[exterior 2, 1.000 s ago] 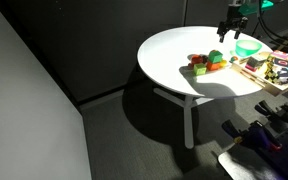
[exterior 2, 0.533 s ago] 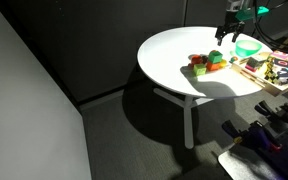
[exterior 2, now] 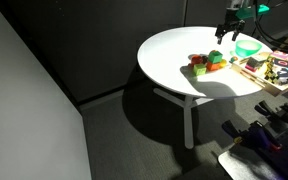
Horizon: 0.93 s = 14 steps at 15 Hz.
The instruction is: Put the green block inside the wooden crate
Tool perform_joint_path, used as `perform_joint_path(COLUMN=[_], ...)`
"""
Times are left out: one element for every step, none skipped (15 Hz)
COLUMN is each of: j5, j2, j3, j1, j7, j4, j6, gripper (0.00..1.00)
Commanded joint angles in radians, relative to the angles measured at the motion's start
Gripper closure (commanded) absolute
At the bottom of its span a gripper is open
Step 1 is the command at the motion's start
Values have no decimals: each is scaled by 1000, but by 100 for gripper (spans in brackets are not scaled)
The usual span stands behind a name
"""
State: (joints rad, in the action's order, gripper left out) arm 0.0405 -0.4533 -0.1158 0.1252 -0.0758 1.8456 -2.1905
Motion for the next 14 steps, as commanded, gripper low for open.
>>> perform_joint_path(j5=[-2,1,0,2,2,2,2,2,5,3,1,0,1,2], j2=[-9,-13,-20,-26,-35,-41,-50,-58,-68,-77,-86,-95,-103,-111], j3=[13,15,17,19,22,24,26,30,34,36,38,39,42,44], j1=[15,17,17,18,18,18,18,18,19,19,19,18,20,22], j7=[-13,-21,-25,-29,-32,-36,-36,-40,-45,-45,-48,-46,-49,-54], j4=[-3,-3,-2,-2,-3,-3,-4,-4,-5,-6,-7,-10,-13,-15], j6=[-7,-12,-21,-28,-39,-48,-61,-71,-85,-100,-118,-134,-147,-158], gripper=[0,0,0,0,0,0,0,0,0,0,0,0,0,0])
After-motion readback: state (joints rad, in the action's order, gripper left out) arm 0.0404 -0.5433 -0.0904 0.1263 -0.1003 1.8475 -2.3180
